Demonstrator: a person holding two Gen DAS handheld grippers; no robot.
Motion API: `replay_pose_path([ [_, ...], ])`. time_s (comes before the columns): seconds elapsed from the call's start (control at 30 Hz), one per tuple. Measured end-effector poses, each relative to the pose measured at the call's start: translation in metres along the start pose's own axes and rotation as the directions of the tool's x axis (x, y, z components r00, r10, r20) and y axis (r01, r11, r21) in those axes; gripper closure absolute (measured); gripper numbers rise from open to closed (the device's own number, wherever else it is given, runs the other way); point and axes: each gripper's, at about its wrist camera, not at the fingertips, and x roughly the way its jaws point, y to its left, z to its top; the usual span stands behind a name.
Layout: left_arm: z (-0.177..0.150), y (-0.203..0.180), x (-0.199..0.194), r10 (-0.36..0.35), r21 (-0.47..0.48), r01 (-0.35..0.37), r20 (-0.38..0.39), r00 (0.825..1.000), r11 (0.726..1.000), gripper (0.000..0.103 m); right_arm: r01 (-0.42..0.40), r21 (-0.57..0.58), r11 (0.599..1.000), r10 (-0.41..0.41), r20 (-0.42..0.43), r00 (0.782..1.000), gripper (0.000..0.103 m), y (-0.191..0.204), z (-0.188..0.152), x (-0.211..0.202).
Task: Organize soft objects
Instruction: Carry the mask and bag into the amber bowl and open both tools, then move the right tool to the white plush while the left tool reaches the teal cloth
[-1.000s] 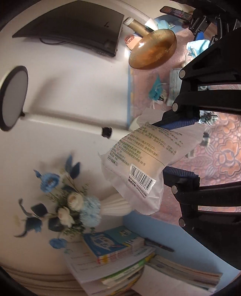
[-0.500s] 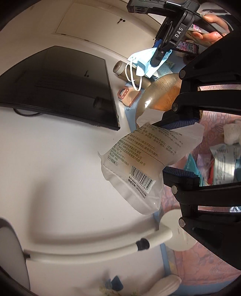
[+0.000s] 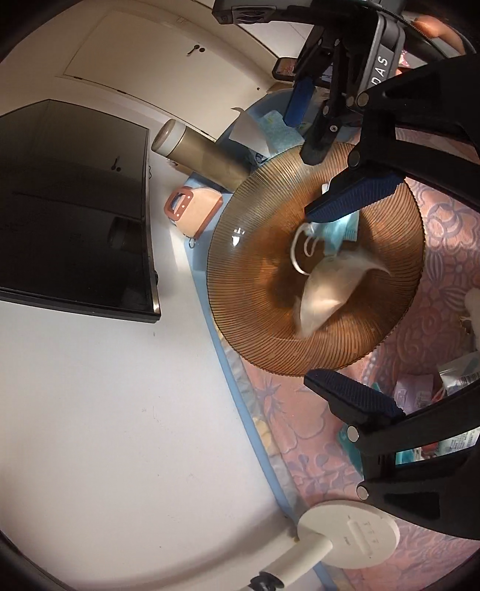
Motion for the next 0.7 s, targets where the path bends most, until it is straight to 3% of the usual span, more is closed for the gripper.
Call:
replay_pose_path([
  [0.17,-0.018,0.026,-0.046,-0.031,-0.054,0.034,0.055,0.998,0.998,0.023,-0.006,0.011,1.000,0.005,0.038,0.999,0.027,-0.005,-0.012,-0.030],
  [0.33,-0.039,0.047,-0.131,0.045,-0.098,-0.030,0.162,0.986,0.995,0.021,-0.113,0.035,0.993,0.110,0.075,0.991,0.025,0.002,-0.031,-0.061],
  [0.5,-0.072,0.070,-0.214,0.111,-0.188,-0.060,0.273,0.955,0.980,0.001,-0.197,-0.058,0.979,0.201,0.085,0.976,0.022,0.043,-0.058,-0.077],
  [0.6,-0.105,0.087,-0.239,0.183,-0.262,-0.098,0.323,0.929,0.960,0.001,-0.250,-0.116,0.961,0.258,0.065,0.964,0.017,0.069,-0.078,-0.074],
  [0.7,-0.142,0.110,-0.230,0.238,-0.341,-0.139,0.269,0.933,0.930,0.001,-0.289,-0.183,0.940,0.305,0.063,0.950,0.013,0.092,-0.102,-0.057],
])
